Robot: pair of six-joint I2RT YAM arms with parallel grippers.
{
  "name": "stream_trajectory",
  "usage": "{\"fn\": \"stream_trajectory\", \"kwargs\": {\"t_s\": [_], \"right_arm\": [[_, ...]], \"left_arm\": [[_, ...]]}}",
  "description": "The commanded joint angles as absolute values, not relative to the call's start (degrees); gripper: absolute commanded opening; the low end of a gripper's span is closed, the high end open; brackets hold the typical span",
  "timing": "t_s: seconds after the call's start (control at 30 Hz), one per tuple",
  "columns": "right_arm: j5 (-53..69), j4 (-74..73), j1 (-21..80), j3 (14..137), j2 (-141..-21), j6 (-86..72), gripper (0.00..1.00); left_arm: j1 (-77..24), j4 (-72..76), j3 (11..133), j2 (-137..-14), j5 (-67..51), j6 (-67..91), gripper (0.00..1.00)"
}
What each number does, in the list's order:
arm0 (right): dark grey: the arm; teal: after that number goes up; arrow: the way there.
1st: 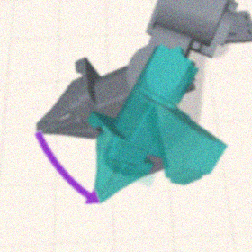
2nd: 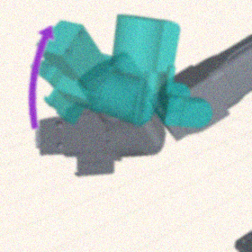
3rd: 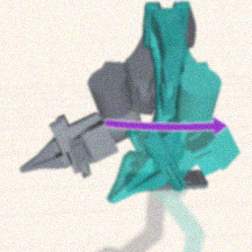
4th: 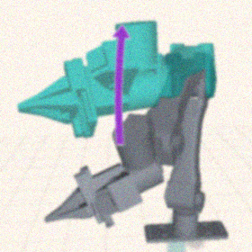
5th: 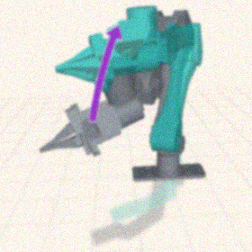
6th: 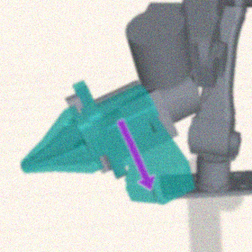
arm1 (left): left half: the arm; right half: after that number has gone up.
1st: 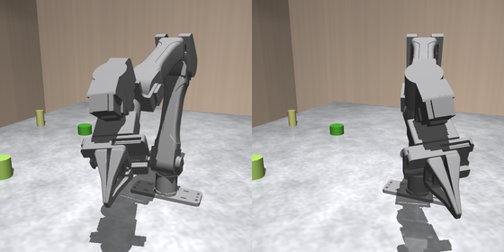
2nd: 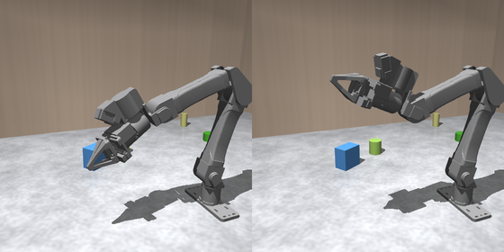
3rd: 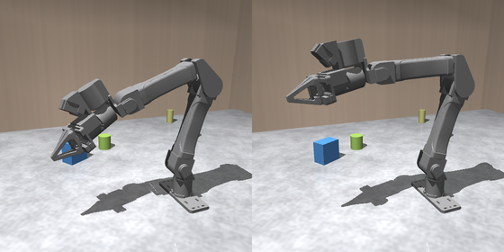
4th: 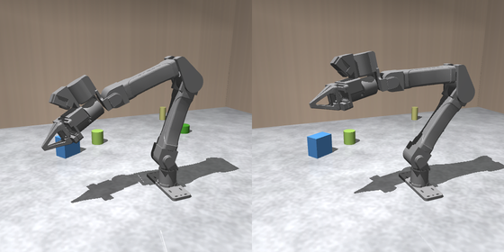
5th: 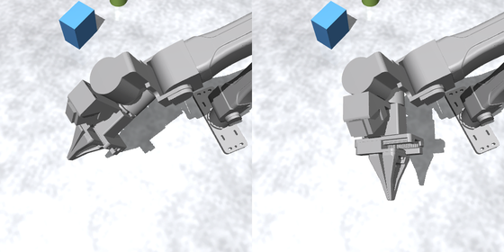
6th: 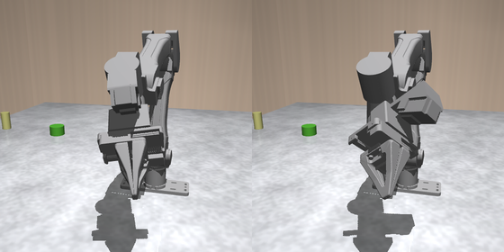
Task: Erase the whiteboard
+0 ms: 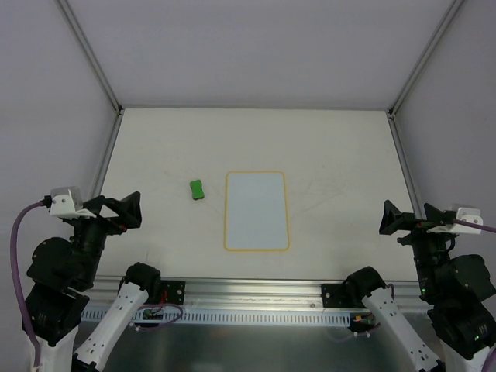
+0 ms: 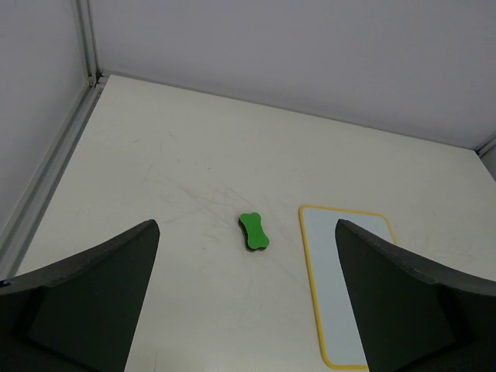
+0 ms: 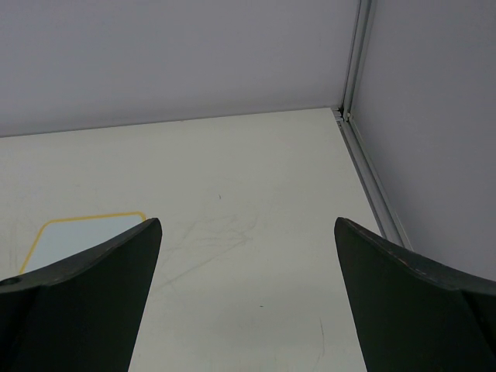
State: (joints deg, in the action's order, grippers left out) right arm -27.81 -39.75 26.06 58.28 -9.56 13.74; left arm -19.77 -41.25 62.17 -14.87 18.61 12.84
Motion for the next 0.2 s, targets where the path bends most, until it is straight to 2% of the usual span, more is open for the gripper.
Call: {"fn": "stream_trajectory", "kwargs": {"t_s": [0.0, 0.17], "right_arm": [[-27.4, -38.2, 25.8, 58.6, -10.5, 14.0, 0.99], [-27.6, -38.2, 25.8, 58.3, -10.9, 13.9, 0.99]], "left_arm": [[-19.3, -40.1, 61.2, -14.5, 19.4, 13.3, 0.99], [-19.2, -40.1, 60.1, -15.3, 18.8, 14.2, 0.99]]}}
